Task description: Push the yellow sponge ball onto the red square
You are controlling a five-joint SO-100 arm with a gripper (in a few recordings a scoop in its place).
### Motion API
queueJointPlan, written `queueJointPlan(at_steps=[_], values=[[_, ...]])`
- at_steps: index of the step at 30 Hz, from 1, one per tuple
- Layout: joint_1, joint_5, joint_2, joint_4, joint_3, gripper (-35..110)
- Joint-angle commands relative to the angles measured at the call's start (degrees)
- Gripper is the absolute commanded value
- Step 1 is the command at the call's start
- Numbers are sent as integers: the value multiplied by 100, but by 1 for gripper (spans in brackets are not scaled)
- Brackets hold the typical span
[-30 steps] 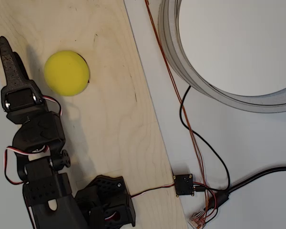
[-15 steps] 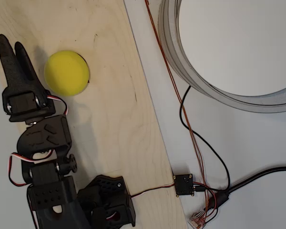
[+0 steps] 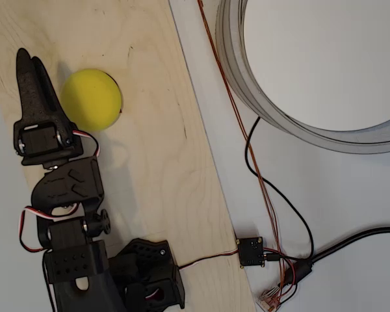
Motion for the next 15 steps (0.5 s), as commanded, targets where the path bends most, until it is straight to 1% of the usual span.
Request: queueJointPlan(at_steps=[1,6,8,9,10,12,15], values=[[-62,-422,519,-606,308,46],[-35,-589,580,-615,308,45],[-26,-545,589,-615,299,40],[-9,-387,606,-624,272,32],[18,-202,589,-633,193,19],[79,-18,396,-624,-123,0],[158,-9,281,-562,-149,0]])
